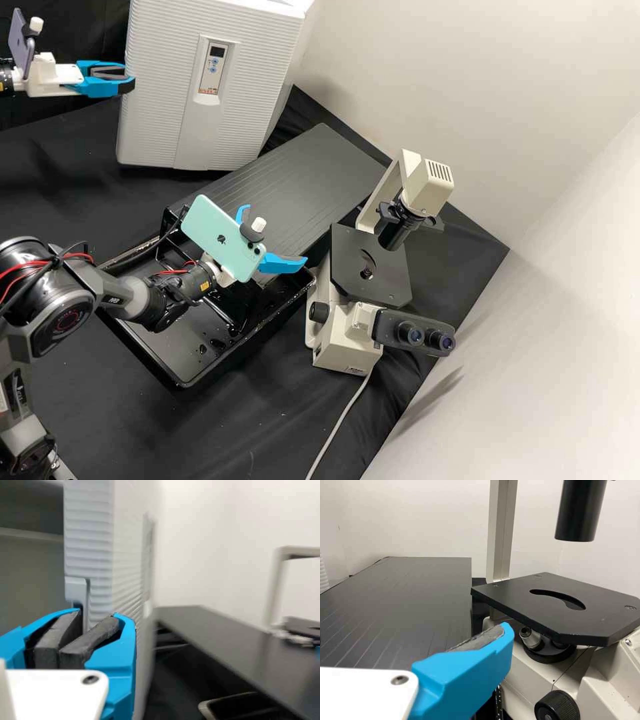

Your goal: Open the incubator door

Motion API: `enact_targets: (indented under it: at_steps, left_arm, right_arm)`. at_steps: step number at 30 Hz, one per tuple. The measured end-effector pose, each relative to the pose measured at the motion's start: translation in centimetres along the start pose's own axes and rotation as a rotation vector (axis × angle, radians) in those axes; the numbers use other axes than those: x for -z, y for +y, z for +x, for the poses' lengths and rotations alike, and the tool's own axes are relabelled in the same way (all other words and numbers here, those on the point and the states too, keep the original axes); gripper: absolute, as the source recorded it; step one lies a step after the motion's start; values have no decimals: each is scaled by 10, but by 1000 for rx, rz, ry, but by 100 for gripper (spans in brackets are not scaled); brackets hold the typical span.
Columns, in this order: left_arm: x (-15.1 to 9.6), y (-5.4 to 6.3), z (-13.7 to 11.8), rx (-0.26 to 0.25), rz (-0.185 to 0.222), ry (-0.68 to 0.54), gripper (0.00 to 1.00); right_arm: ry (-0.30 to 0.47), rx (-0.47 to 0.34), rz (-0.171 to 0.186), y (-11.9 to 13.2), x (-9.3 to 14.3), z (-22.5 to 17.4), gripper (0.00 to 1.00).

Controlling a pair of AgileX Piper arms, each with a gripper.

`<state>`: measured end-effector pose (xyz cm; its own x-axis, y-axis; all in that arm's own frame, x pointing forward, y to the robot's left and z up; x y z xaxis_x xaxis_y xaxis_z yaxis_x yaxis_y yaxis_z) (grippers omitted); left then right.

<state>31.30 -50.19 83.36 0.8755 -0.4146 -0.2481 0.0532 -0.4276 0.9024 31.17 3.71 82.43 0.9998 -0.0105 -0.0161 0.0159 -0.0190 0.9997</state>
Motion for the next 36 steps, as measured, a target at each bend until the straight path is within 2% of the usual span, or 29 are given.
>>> enact_targets:
  at_steps: [2, 7, 17, 20, 22, 24, 25, 29, 31, 36]
  left_arm:
    - [-12, -3, -7, 18, 10, -35, 0]
    - [-28, -5, -21, 7, 9, -77, 0]
    - [-38, -9, -31, 10, -11, -86, 0]
    - [-39, -8, -30, -8, -23, -73, 0]
    - [-38, -7, -30, -50, -8, -28, 0]
    - [-36, -7, -30, -85, 46, 36, 0]
    - [-35, -6, -30, -98, 85, 69, 100]
    - [-30, -4, -29, -145, 189, 202, 100]
    - [-29, -3, -29, -157, 229, 256, 100]
    - [-27, -5, -31, -158, 292, 368, 100]
  right_arm:
    - [0, 0, 0, 0, 0, 0, 100]
    - [0, 0, 0, 0, 0, 0, 100]
    - [0, 0, 0, 0, 0, 0, 100]
    - [0, 0, 0, 0, 0, 0, 100]
    - [0, 0, 0, 0, 0, 0, 100]
    - [0, 0, 0, 0, 0, 0, 100]
    - [0, 0, 0, 0, 0, 0, 100]
    - [0, 0, 0, 0, 0, 0, 100]
    - [0, 0, 0, 0, 0, 0, 100]
    - [0, 0, 0, 0, 0, 0, 100]
